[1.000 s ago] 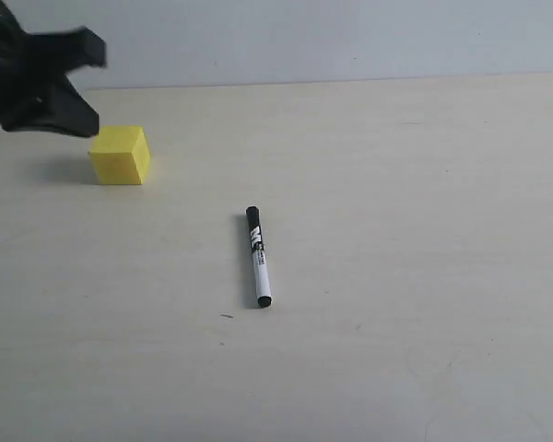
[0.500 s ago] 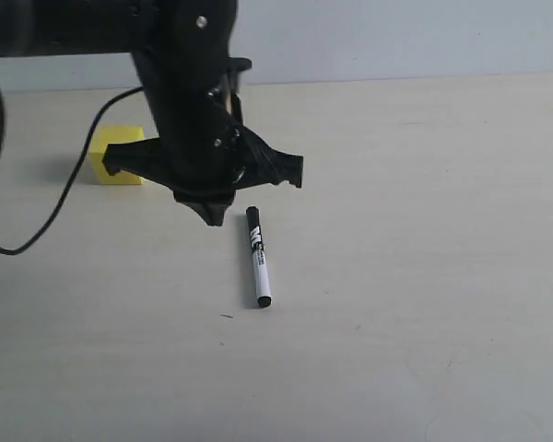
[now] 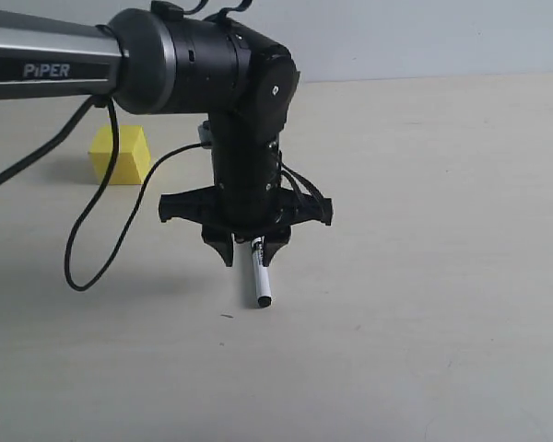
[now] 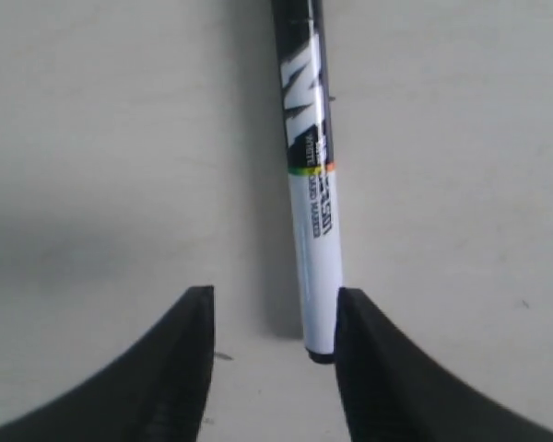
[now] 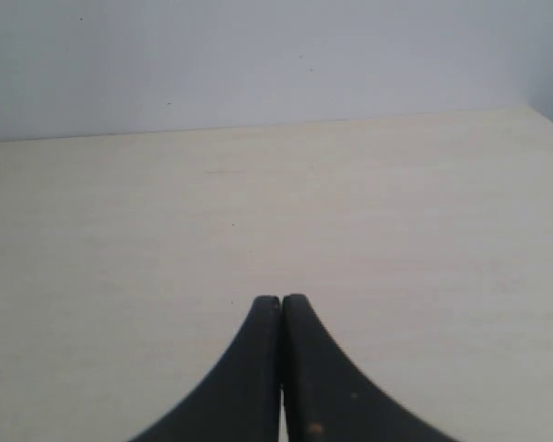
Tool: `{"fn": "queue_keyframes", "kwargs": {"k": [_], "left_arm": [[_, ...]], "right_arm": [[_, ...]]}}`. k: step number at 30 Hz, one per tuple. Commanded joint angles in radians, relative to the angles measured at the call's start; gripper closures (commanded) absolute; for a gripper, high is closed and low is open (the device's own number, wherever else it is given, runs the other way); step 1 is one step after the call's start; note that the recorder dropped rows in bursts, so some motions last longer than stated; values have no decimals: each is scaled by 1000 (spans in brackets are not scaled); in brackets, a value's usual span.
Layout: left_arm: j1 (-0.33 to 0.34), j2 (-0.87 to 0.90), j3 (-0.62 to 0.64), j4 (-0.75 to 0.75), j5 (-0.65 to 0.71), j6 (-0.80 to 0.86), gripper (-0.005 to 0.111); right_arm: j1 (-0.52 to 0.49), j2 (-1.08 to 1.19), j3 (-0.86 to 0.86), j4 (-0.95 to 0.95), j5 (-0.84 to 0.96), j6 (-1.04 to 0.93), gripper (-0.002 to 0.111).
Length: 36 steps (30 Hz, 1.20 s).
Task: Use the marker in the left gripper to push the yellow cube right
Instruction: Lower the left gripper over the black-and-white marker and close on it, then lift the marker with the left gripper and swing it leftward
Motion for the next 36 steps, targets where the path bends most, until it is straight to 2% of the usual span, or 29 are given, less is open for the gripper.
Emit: {"fn": "queue_keyframes", "kwargs": {"k": [1,9,20,24,28,29,31,36], "left_arm": [[-5,31,-9,-11,-42,-15,63],[-14,73,-9,-18,-132,-15,63],[-18,85,-9,-53,-111,-19,65],[-18,93,-7,-51,-91,-19,78],[-18,95,-5,-51,-89,17,104],[-18,93,-5,-51,-87,38,106],[-18,83,-5,-54,-82,74,107],[-8,-77,-5,-43,-62,240,107]], "right_arm": [[-8,-5,4,-1,-3,-2,108],[-8,-5,4,-1,-3,-2,108],[-8,-5,4,-1,-3,-2,108],[-8,-5,4,-1,-3,-2,108],[-8,-5,4,-1,-3,-2,108],[-8,-5,4,-1,-3,-2,108],[-8,-5,4,-1,-3,-2,108],[-8,-5,4,-1,-3,-2,108]]}}
